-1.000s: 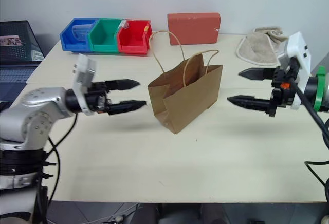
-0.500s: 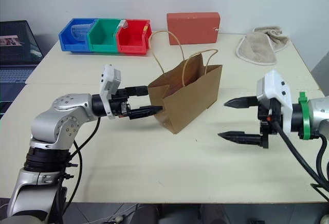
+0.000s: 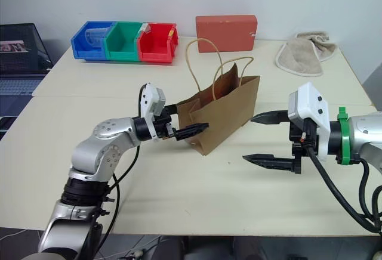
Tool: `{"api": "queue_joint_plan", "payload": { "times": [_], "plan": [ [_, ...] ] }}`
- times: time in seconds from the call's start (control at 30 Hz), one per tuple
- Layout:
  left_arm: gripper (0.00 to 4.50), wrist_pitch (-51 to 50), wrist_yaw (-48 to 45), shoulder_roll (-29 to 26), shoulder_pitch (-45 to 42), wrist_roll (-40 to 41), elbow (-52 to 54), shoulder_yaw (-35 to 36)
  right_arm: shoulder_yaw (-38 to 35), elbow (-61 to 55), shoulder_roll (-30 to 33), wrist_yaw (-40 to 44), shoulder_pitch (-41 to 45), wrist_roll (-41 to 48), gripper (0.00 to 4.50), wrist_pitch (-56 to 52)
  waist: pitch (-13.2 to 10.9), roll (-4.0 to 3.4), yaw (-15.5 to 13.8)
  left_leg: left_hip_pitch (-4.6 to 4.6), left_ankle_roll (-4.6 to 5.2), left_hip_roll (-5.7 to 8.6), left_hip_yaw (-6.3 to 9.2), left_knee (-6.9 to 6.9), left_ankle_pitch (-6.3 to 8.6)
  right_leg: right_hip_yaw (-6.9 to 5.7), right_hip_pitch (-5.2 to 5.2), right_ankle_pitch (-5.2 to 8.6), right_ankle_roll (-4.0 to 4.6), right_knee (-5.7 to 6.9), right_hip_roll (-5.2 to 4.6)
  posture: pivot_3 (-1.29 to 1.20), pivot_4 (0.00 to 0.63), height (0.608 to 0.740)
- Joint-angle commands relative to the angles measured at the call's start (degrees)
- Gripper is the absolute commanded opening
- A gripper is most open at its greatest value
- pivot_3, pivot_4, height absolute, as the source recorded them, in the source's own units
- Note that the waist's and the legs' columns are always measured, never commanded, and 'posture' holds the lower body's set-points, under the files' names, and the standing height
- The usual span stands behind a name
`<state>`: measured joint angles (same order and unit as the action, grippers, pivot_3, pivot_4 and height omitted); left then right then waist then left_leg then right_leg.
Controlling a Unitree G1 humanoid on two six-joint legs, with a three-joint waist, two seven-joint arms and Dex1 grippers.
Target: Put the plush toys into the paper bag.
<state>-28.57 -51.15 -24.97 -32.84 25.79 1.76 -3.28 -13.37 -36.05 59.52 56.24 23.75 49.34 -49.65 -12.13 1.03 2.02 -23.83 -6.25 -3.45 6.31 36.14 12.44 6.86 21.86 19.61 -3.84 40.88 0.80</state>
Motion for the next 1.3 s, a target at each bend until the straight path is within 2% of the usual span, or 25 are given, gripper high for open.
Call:
{"api": "queue_joint_plan", "payload": {
  "times": [0.03,0.13,0.5,0.63,0.73,0.93,1.1,1.3],
  "plan": [
    [4.3,2.3,-0.7,0.8,-0.8,-1.1,0.5,-1.4,0.2,-1.4,0.7,-0.7,0.7,-1.7,4.5,2.4,0.0,0.0,0.0,0.0,0.0,0.0,0.01,-0.01,0.0,0.0,0.0,0.0,0.0,0.0,0.0,0.0,0.15,0.74],
    [3.57,2.8,-0.4,1.4,-0.8,-1.1,-0.4,-1.1,0.4,-1.6,0.1,-1.9,0.8,-1.7,4.5,3.0,0.0,0.0,0.0,0.0,0.0,0.0,0.01,-0.01,0.0,0.0,0.0,0.0,0.0,0.0,0.0,0.0,0.15,0.74],
    [0.1,6.3,-3.1,1.1,-1.8,-2.3,-4.7,-0.9,0.8,-2.3,-0.6,-4.8,-1.4,-4.3,4.5,6.1,0.0,0.0,-0.1,0.01,0.0,0.0,0.02,-0.01,0.0,-0.01,-0.01,0.0,0.0,0.01,0.0,0.0,0.15,0.74],
    [0.04,7.2,-9.2,-0.5,-3.8,-0.3,-7.3,0.0,-1.0,-3.3,-2.3,-6.6,-5.3,-8.5,4.5,10.6,0.0,0.0,-0.1,0.0,0.0,0.0,0.04,-0.01,0.0,-0.04,-0.01,0.0,0.0,0.01,0.0,0.0,0.15,0.74],
    [0.04,6.0,-15.8,-2.4,-6.4,1.5,-9.3,-0.3,-5.3,-4.7,-1.0,-5.9,-9.1,-6.9,4.5,9.5,0.0,0.0,-0.2,0.0,0.0,0.01,0.05,-0.03,0.0,-0.05,-0.01,0.0,0.0,0.01,0.0,0.0,0.15,0.74],
    [0.04,6.8,-28.6,-4.2,-13.4,0.5,-16.9,-4.0,-22.5,-7.7,2.3,-4.5,-19.1,-0.1,4.5,0.6,0.0,0.01,-0.4,0.04,0.0,0.03,0.07,-0.03,0.0,-0.07,-0.1,0.0,0.0,-0.02,0.0,0.0,0.15,0.74],
    [0.04,9.9,-30.7,-0.7,-15.0,-1.6,-23.1,-5.5,-29.0,-10.4,1.6,-6.1,-24.6,0.9,4.5,-1.5,0.0,0.01,-0.3,0.07,0.0,0.05,0.09,-0.01,0.0,-0.07,-0.15,0.0,0.0,-0.02,0.01,0.0,0.15,0.74],
    [0.04,14.7,-30.0,1.0,-15.6,-6.1,-28.0,-6.4,-29.1,-11.4,1.5,-7.2,-26.0,1.9,4.5,-1.2,0.0,0.01,0.2,0.1,0.02,0.04,0.07,0.0,-0.01,-0.03,-0.16,0.0,0.0,0.0,0.03,0.0,0.15,0.74]
  ]
}}
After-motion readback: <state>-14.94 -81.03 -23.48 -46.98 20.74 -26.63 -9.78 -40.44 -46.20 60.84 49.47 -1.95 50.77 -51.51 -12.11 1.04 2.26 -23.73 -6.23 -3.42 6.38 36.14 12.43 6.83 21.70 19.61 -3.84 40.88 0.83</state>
